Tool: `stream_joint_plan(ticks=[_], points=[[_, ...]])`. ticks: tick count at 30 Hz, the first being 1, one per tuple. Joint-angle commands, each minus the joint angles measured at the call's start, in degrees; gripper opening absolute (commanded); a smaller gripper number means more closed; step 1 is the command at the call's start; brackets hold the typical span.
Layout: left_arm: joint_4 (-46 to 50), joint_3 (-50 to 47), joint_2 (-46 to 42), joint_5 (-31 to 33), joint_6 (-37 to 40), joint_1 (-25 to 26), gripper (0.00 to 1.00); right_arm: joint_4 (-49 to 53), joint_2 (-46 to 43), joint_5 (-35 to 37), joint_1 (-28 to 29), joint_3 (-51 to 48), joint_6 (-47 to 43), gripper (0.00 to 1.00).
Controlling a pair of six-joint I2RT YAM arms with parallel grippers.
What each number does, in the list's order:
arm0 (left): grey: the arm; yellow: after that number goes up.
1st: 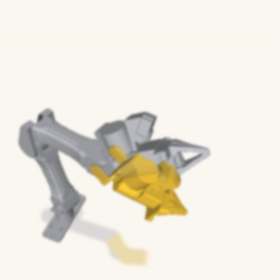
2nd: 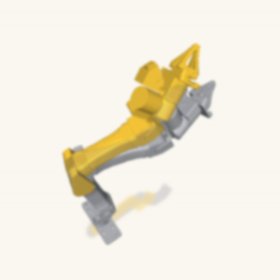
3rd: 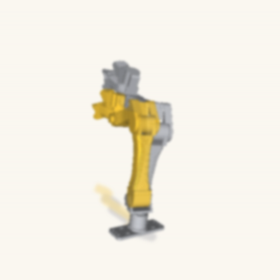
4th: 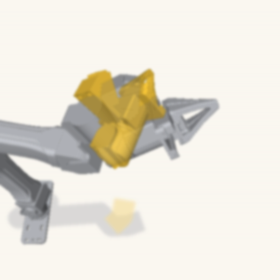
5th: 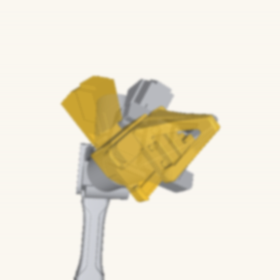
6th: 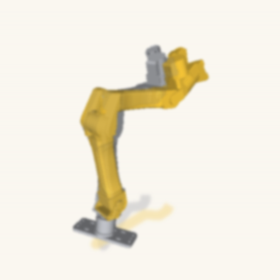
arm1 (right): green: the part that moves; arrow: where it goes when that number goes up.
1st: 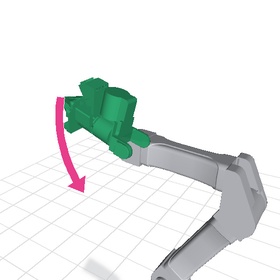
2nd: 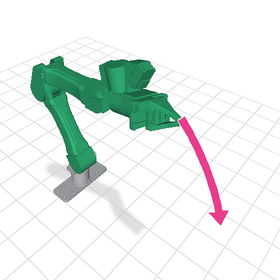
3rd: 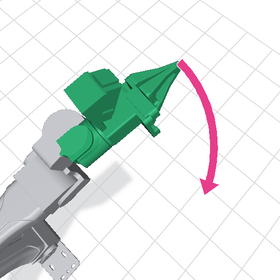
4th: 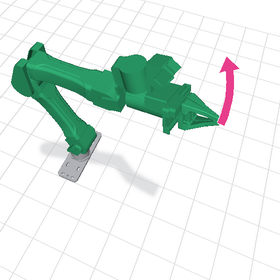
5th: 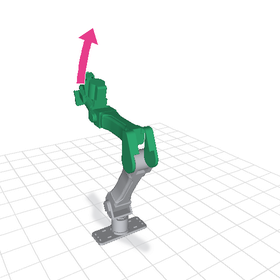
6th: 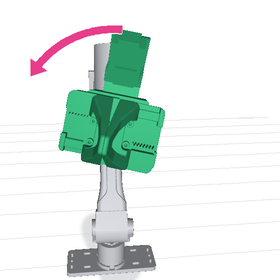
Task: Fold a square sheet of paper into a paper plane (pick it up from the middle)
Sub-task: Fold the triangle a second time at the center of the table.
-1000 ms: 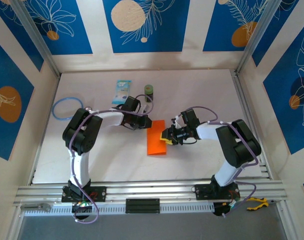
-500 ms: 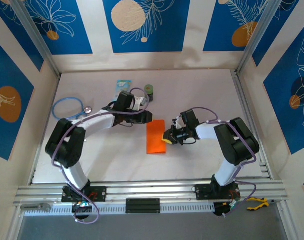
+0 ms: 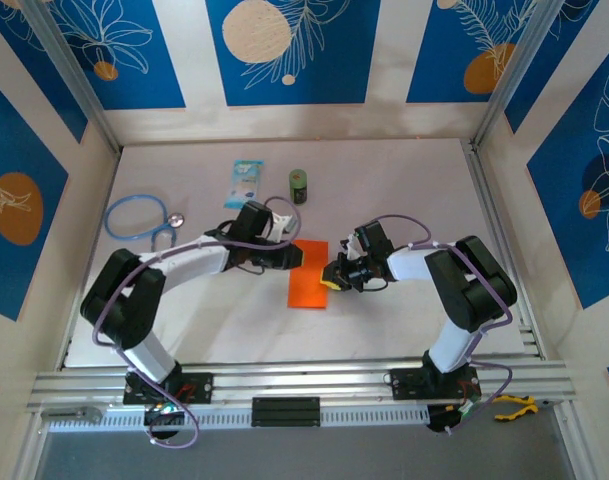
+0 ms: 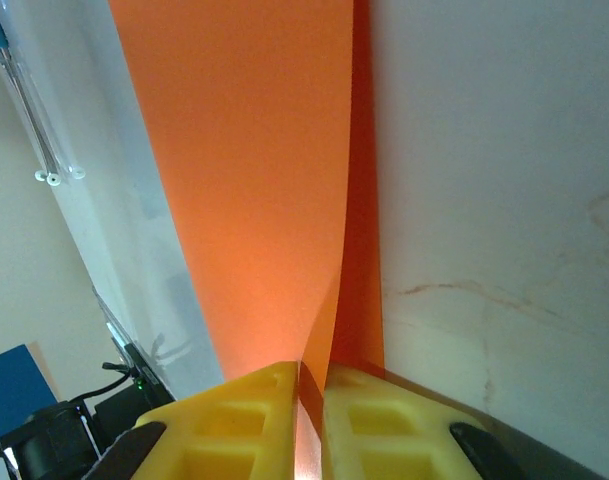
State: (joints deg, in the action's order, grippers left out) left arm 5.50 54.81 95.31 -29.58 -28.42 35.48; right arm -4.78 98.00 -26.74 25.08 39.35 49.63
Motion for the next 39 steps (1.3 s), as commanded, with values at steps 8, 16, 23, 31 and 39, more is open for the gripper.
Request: stream_joint_plan(ticks=[8,16,23,31,39], points=[[6.15,1.93,7.96,1.49,-0.04,3.32,0.13,-1.48,0.02,-1.31,0.23,-1.11,0.91,0.13],[7.07,2.13,9.90,3.56,1.08,4.09,0.13,-1.78,-0.70,-2.98,0.14,-0.62,0.91,0.16],[5.91,1.14,8.54,4.01,1.18,4.51,0.15,-2.96,0.16,-3.64,0.13,-0.46,1.59,0.19],[0.46,-2.46,-0.49,4.63,3.60,4.87,0.35,-1.26,0.78,-2.93,-0.17,0.66,2.51,0.13],[-6.04,-10.50,-9.70,17.46,19.14,13.09,0.46,0.15,-0.15,-4.18,-0.56,1.51,3.26,0.11]])
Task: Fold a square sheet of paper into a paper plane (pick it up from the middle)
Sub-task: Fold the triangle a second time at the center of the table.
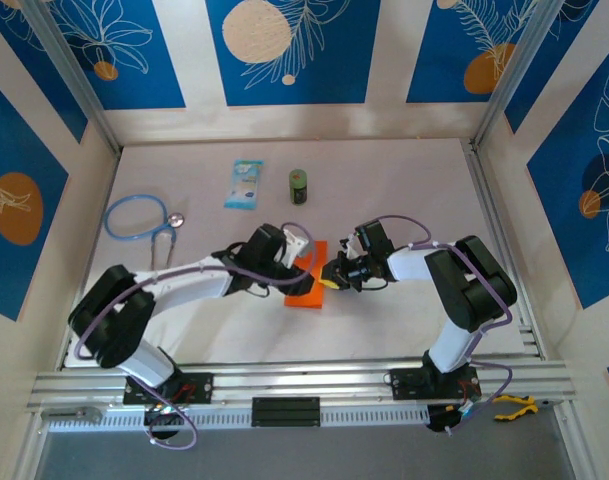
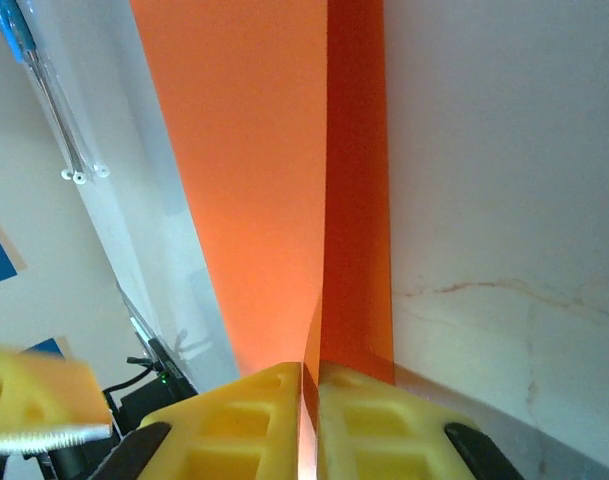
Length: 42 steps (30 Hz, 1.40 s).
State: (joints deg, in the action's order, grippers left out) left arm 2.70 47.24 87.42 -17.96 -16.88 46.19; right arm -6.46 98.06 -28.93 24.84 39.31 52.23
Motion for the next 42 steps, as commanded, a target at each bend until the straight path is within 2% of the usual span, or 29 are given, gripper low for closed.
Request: stream_joint_plan(ticks=[1,5,10,14,16,26,34,37,42], points=[[-4.43,-4.18,-2.38,6.81,9.11,3.42,0.47,1.89,-0.48,-2.09,-0.26,1.64,0.63,0.11],[-7.25,-6.83,-3.92,15.64,14.78,9.37,0.49,2.85,-1.44,-2.01,-0.27,1.95,0.73,0.11],[0.46,-2.74,-2.39,29.44,18.26,15.16,0.52,4.78,-1.74,-1.36,-0.49,2.53,0.16,0.11],[-1.10,-2.66,-1.43,34.53,20.69,19.16,0.61,4.32,-2.02,-1.61,-0.47,2.34,0.66,0.11],[-0.83,-1.86,0.16,36.97,21.40,20.46,0.61,4.42,-2.10,-1.62,-0.49,2.43,0.76,0.10],[-2.56,0.41,6.11,44.36,23.08,23.58,0.63,3.69,-2.57,-2.24,-0.50,2.17,1.33,0.08],[-5.99,0.83,8.97,46.27,23.95,23.68,0.64,3.56,-2.44,-1.88,-0.58,2.11,1.83,0.08],[-6.59,1.17,9.34,46.22,24.00,23.68,0.61,3.54,-2.52,-1.82,-0.58,2.09,1.83,0.08],[-6.60,1.21,9.50,46.24,23.66,23.67,0.51,3.30,-2.54,-1.83,-0.58,1.83,2.00,0.08]])
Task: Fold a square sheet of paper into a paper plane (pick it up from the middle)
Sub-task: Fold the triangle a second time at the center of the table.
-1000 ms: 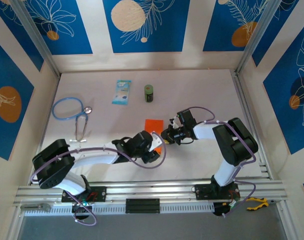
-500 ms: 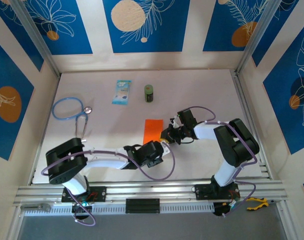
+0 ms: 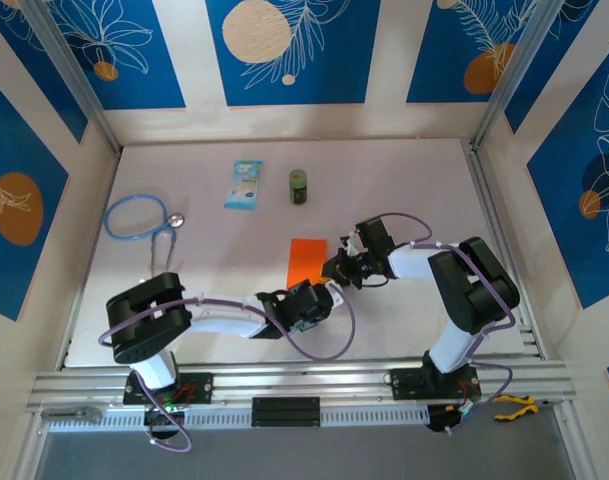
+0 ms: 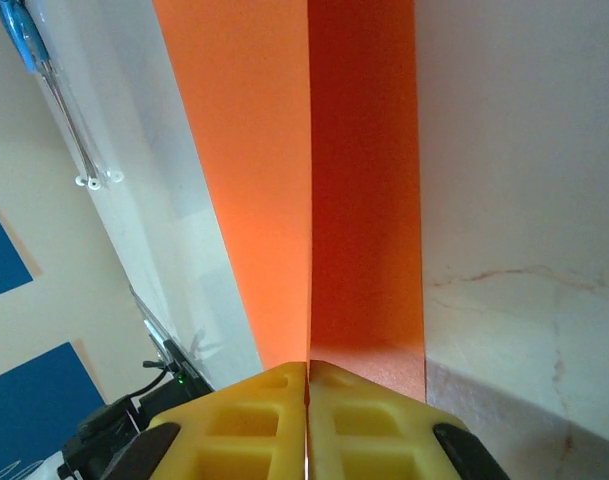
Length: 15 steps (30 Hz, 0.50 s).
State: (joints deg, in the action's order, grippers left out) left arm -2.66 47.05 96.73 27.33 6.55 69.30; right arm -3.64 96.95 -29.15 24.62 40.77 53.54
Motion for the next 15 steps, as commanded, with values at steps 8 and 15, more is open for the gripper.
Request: stream_joint_plan(ticks=[8,15], points=[[-0.95,0.72,-0.91,0.25,-0.82,0.58,0.32,0.49,-1.41,-1.54,-0.53,0.38,0.60,0.08],[-1.01,0.32,-1.74,0.44,-2.55,0.49,0.11,0.56,-1.72,-1.20,-0.71,0.05,0.60,0.08]])
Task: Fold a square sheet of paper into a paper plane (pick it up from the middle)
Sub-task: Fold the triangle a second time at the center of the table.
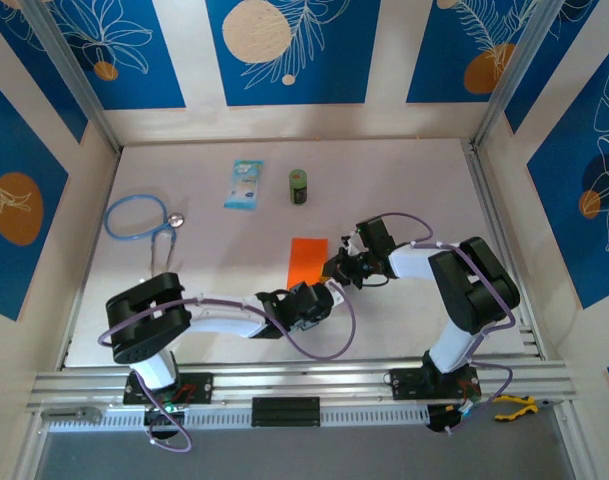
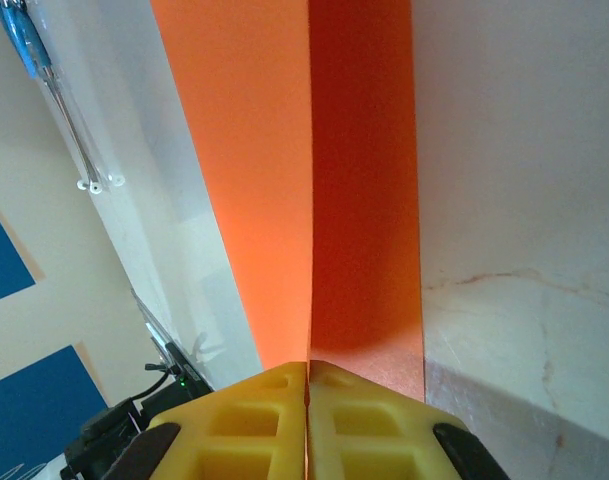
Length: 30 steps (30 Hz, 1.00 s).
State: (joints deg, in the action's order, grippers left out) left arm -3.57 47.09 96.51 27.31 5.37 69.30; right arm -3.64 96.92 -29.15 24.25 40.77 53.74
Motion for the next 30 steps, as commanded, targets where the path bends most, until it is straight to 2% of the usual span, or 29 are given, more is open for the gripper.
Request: stream_joint_plan(ticks=[1,3,8,15,25,30], points=[[-0.03,0.23,-1.59,0.47,-1.77,0.48,0.08,0.48,-1.75,-1.10,-0.33,-0.04,0.42,0.08],[0.06,0.28,-1.73,0.45,-2.78,0.32,0.00,0.34,-1.99,-0.92,-0.45,-0.40,0.49,0.08],[2.06,1.22,-2.69,-3.73,-7.73,-1.30,0.00,1.83,-4.36,1.71,-1.54,-1.82,0.08,0.15],[2.92,1.69,-4.77,-20.29,-19.08,-7.36,0.00,5.08,-12.85,7.96,-5.28,-7.01,-0.49,0.27],[-1.49,2.19,-4.46,-38.24,-28.42,-13.62,0.00,5.57,-31.46,19.04,-5.97,-16.82,-2.30,0.28],[-3.48,3.09,-3.53,-41.71,-31.65,-14.87,0.00,7.34,-41.10,16.56,-6.62,-20.31,-4.89,0.25]])
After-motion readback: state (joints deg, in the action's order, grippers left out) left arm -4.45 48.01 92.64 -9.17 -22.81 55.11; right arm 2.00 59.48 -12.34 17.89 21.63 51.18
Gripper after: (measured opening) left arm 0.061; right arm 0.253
